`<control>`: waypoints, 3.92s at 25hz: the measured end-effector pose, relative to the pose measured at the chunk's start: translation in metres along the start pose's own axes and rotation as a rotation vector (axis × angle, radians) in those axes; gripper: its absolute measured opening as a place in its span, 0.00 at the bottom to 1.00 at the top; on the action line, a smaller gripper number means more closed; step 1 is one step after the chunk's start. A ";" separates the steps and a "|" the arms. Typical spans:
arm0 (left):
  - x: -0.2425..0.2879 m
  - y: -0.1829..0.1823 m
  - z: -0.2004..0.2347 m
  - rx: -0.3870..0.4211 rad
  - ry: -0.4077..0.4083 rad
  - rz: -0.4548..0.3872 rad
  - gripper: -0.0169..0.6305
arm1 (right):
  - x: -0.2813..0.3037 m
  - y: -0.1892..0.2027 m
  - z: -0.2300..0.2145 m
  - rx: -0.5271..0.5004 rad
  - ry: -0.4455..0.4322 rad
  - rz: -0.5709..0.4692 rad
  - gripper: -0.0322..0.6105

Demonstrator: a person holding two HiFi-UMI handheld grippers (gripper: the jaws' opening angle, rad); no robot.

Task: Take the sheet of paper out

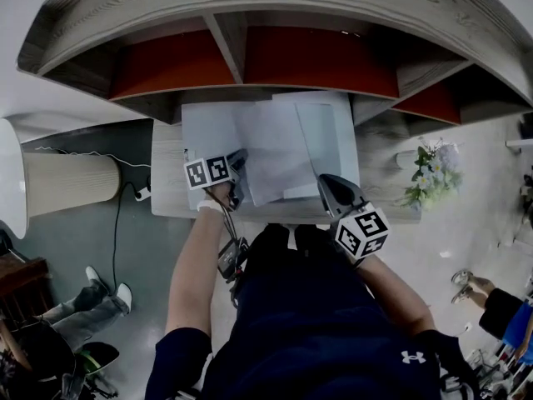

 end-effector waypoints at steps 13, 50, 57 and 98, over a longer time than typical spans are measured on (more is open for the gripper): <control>-0.060 -0.011 -0.014 0.008 -0.033 -0.070 0.05 | 0.001 -0.007 0.012 -0.014 -0.021 -0.008 0.07; -0.160 -0.022 -0.091 0.125 -0.022 -0.203 0.05 | -0.040 -0.052 0.015 0.019 -0.003 -0.145 0.07; -0.172 -0.021 -0.104 0.127 -0.007 -0.229 0.05 | -0.045 -0.063 0.013 0.024 -0.018 -0.169 0.07; -0.190 -0.017 -0.130 0.127 0.065 -0.256 0.05 | -0.059 -0.087 0.030 -0.042 -0.068 -0.226 0.07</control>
Point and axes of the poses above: the fingertips, and each gripper's own axes: x forward along the fingers, z to its left, y out of its underside, the point moved 4 cm from there along -x, backward along the fingers, and after that the axes turned 4 degrees about z, right-handed, at the moved point
